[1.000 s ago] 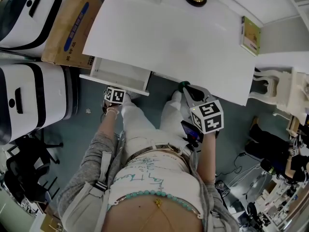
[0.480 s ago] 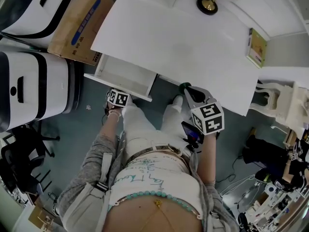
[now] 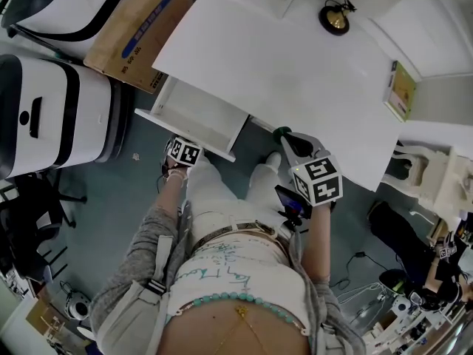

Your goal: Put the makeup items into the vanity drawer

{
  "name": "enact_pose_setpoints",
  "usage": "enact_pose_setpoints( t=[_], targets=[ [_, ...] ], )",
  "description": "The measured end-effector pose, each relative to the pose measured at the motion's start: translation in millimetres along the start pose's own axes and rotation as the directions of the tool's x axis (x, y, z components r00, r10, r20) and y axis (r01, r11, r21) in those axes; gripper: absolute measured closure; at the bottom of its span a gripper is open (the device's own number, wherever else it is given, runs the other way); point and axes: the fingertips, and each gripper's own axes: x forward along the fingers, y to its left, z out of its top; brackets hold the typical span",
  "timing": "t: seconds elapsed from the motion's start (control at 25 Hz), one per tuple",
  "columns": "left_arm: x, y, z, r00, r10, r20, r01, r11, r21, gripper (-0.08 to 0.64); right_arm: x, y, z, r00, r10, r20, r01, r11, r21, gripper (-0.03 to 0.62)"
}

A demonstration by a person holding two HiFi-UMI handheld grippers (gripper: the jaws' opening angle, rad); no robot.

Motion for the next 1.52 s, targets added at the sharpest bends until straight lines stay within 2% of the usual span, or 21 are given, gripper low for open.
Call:
enact_pose_setpoints(
  t=[0.88, 1.52],
  targets=[
    [-7.6, -3.3, -30.4, 1.000, -0.004, 0.002, 0.004, 1.000, -0.005, 0.480, 13.5, 14.8, 14.0, 0.999, 0.040, -0.021, -0.041, 0.996, -0.075, 0.563],
    [-9.3, -6.5, -40.1, 1.000, -0.021, 0.003, 0.021, 1.000, -0.016, 0.480, 51.0, 38.7, 42.0, 0.990, 0.130, -0.055, -0.137, 0.977, -0.163, 0.563]
  ],
)
